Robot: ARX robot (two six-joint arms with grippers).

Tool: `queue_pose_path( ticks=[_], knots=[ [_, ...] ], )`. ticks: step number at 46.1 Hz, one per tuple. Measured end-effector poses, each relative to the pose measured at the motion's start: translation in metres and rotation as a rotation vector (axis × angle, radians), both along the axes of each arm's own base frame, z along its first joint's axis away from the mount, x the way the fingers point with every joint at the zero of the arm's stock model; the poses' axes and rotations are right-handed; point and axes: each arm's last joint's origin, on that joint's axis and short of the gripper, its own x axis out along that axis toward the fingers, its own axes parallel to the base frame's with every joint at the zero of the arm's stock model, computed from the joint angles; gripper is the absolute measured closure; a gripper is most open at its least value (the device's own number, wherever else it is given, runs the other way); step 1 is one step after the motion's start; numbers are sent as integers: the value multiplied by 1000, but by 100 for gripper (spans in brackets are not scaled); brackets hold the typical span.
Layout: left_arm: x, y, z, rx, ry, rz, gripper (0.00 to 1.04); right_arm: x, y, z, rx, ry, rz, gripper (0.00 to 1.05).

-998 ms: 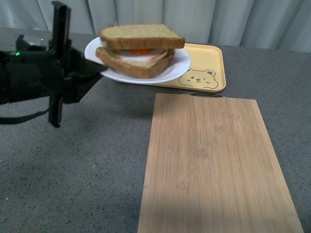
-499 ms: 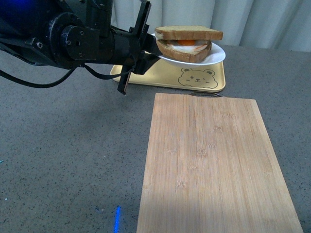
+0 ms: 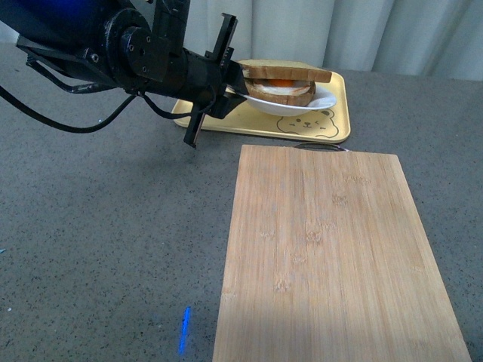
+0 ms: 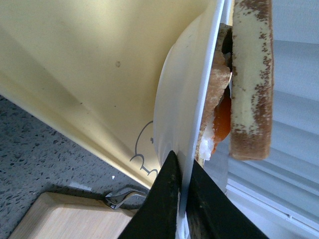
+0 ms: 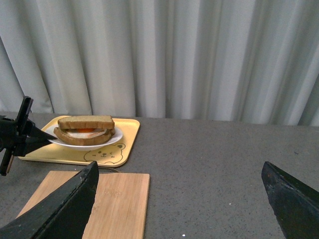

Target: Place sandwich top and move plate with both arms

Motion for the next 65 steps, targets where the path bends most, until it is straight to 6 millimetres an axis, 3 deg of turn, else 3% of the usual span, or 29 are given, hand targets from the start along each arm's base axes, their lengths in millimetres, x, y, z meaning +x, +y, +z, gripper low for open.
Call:
queue_pose_path(
  ticks=[10, 22, 26, 35, 40, 44, 48, 53, 56, 61, 65],
  knots=[
    [0, -1, 5, -19, -28, -7, 65, 0, 0, 0, 0, 0, 0, 9],
    [-20, 8, 15, 1, -20, -4, 15, 0, 0, 0, 0, 0, 0, 9],
    [-24, 12, 21, 8, -25, -3, 5, 0, 0, 0, 0, 0, 0, 9],
    [-54, 29, 41, 90, -19, 32, 7, 0, 0, 0, 0, 0, 0, 9],
    [-83, 41, 54, 205, -24, 60, 7, 0, 0, 0, 0, 0, 0, 9],
    [-88, 43, 56, 232, -41, 57, 7, 0, 0, 0, 0, 0, 0, 9],
    [-92, 48, 50, 453, -322, 167, 18, 0, 0, 0, 0, 0, 0, 9],
    [-120, 66, 43, 782, -608, 223, 34, 0, 0, 0, 0, 0, 0, 9],
    [-140, 80, 51, 953, -740, 207, 44, 0, 0, 0, 0, 0, -1, 9],
    [-168, 97, 73, 1123, -865, 198, 62, 0, 0, 0, 0, 0, 0, 9],
    [-187, 107, 78, 1181, -881, 180, 75, 0, 0, 0, 0, 0, 0, 9]
  ],
)
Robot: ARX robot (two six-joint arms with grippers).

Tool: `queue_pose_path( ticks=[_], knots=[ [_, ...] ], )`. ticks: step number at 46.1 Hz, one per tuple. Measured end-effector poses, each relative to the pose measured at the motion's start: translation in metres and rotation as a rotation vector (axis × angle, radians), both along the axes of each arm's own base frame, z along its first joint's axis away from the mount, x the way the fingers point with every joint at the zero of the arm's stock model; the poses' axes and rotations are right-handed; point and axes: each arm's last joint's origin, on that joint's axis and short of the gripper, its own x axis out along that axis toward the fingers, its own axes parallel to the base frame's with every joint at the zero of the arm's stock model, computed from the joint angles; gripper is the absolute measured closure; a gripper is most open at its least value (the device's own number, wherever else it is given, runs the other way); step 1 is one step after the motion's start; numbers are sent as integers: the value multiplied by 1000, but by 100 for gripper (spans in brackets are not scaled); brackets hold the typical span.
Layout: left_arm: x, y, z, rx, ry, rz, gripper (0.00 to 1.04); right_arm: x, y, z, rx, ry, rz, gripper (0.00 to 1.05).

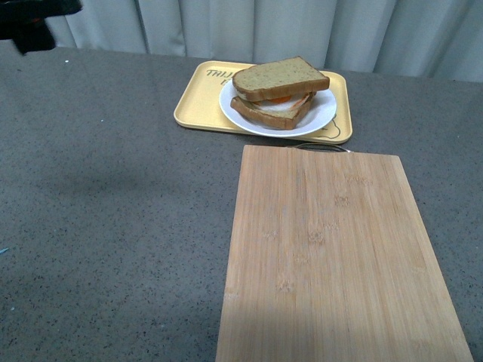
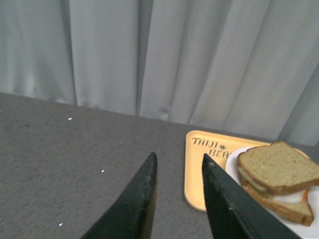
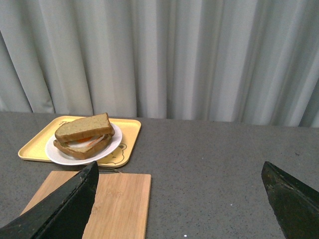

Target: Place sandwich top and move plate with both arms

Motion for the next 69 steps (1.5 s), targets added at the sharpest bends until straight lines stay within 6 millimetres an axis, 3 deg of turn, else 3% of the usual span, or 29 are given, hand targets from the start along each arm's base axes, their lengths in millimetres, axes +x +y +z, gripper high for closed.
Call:
queue_pose_path(
  ticks=[8, 24, 44, 69],
  knots=[
    [-36, 15, -4, 52, 38, 1, 101, 0, 0, 0, 0, 0, 0, 9],
    [-98, 35, 14, 70, 27, 0, 101, 0, 0, 0, 0, 0, 0, 9],
    [-138, 48, 14, 74, 33, 4, 101, 0, 0, 0, 0, 0, 0, 9],
    [-165, 48, 22, 75, 7, 3, 101, 0, 0, 0, 0, 0, 0, 9]
  ],
)
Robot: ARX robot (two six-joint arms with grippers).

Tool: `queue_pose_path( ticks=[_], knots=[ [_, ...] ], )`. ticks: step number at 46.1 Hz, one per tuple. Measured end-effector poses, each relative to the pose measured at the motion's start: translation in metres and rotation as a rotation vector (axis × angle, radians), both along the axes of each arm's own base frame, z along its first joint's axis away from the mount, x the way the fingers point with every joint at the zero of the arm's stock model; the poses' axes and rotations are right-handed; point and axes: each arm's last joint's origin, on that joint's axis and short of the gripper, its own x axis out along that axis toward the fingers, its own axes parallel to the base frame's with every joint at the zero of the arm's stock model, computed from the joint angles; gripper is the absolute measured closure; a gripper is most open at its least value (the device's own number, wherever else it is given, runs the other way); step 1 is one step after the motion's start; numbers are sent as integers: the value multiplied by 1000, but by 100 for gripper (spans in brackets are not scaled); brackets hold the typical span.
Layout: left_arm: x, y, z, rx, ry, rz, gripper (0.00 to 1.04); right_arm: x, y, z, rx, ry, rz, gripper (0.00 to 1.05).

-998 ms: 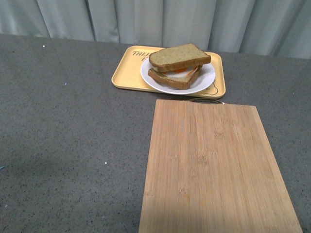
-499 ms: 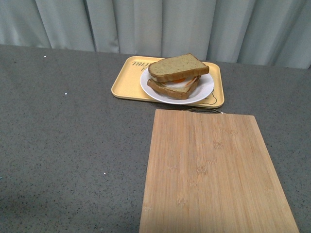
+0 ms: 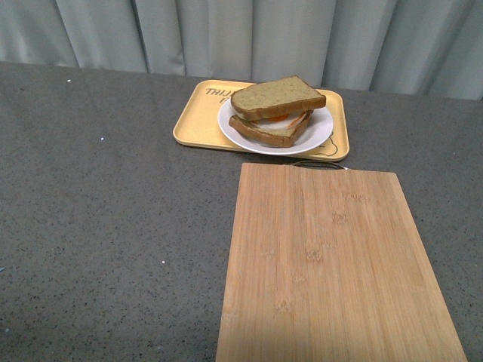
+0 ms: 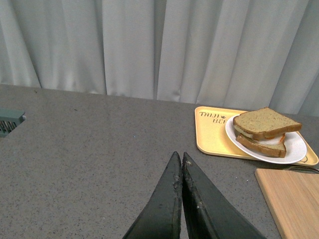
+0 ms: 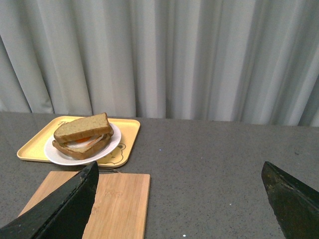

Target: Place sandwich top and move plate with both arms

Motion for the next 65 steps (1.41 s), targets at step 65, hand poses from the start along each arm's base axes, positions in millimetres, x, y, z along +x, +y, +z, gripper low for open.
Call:
queue_pose_path(
  ticks=[65],
  knots=[
    [-36, 0, -1, 0, -5, -2, 72, 0, 0, 0, 0, 0, 0, 9]
  ],
)
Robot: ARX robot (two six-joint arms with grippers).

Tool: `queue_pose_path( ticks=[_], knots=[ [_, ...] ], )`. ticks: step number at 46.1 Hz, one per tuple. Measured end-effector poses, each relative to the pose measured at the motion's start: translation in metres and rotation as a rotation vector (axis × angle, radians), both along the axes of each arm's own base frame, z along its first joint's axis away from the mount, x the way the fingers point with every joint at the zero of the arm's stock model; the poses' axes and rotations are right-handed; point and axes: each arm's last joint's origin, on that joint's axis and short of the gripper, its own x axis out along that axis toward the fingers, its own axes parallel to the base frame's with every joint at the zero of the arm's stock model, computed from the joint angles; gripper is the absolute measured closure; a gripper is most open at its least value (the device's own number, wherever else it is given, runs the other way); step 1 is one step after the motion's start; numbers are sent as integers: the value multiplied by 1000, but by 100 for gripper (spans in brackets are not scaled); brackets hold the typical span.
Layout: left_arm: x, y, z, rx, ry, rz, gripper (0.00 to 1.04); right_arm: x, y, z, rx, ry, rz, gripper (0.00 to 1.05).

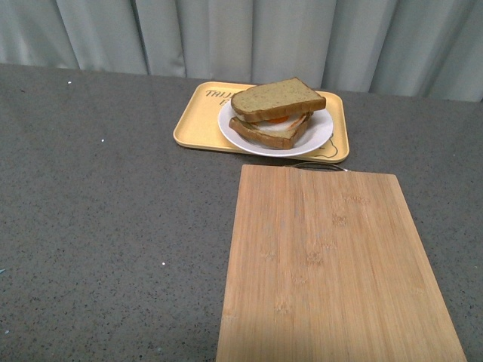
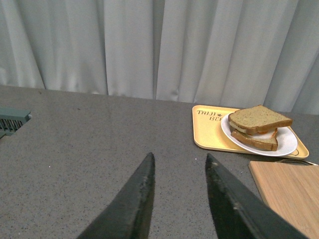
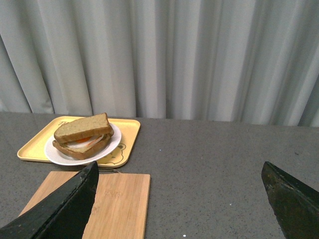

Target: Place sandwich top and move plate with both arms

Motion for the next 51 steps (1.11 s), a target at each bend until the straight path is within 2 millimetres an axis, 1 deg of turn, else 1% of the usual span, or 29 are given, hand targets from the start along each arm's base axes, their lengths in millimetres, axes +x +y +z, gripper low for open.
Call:
queue_pose_path(
  ticks=[1, 4, 6, 12, 15, 16, 19, 51],
  knots=[
    [0, 0, 0, 0, 0, 0, 68, 0, 0, 0, 0, 0, 0, 9],
    [0, 0, 0, 0, 0, 0, 52, 0, 0, 0, 0, 0, 0, 9],
    [0, 0, 0, 0, 0, 0, 43, 0, 0, 0, 0, 0, 0, 9],
    [0, 0, 0, 0, 0, 0, 22, 0, 0, 0, 0, 0, 0, 9],
    [0, 0, 0, 0, 0, 0, 6, 0, 0, 0, 0, 0, 0, 9],
    [0, 0, 0, 1, 0, 0, 5, 0, 0, 0, 0, 0, 0, 9],
    [0, 0, 0, 1, 0, 0, 7, 0, 0, 0, 0, 0, 0, 9],
    [0, 0, 0, 1, 0, 0, 7, 0, 0, 0, 0, 0, 0, 9]
  ],
)
